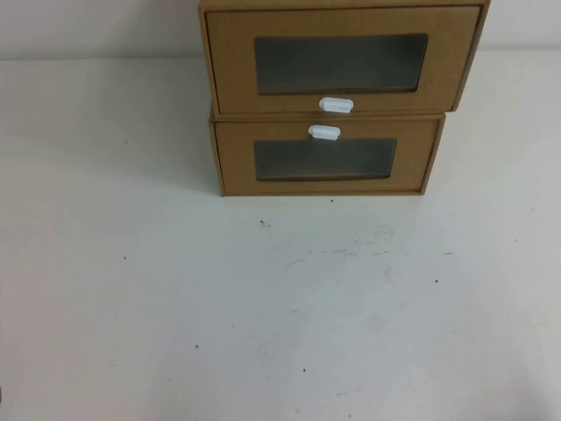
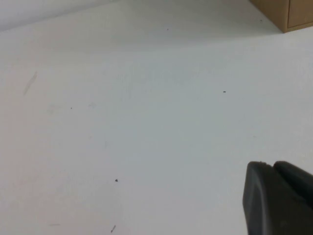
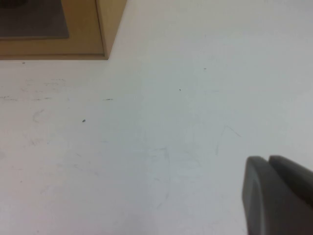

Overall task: Open the shoe box
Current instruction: 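Pull the top drawer of the cardboard box fully open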

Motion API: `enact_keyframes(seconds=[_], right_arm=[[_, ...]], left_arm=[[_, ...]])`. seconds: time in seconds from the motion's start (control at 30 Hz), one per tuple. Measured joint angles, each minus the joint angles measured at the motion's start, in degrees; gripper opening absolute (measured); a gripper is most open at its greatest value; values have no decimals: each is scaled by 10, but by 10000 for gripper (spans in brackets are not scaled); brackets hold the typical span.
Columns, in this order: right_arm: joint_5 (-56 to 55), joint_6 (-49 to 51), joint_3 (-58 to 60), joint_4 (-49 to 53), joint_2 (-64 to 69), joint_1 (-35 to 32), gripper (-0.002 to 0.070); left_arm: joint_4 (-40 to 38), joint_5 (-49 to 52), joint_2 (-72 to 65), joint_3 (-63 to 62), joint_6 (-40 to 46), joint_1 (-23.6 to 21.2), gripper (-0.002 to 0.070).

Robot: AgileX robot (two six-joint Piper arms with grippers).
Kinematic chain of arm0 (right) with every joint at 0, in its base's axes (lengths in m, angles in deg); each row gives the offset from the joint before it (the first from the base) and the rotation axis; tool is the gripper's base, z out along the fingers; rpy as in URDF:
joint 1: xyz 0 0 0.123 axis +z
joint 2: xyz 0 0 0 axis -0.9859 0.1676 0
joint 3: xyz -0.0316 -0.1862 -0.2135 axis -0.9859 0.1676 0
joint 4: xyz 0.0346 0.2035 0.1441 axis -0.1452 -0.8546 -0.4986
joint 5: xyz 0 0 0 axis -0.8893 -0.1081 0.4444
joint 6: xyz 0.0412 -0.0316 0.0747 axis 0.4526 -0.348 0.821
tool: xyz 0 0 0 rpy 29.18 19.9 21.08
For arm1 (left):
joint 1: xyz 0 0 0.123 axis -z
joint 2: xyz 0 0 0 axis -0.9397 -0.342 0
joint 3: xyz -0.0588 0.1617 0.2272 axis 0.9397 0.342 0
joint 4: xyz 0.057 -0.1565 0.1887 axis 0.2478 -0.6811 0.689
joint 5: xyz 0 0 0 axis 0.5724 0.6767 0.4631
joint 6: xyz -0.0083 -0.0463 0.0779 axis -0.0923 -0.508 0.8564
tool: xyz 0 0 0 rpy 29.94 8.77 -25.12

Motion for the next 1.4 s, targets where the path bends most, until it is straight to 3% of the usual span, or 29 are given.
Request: enact_keyframes(seconds=[1.4], right_arm=[[0, 0, 0, -1, 0, 0, -19]], left_arm=[[-10, 0, 0, 0, 0, 0, -4]])
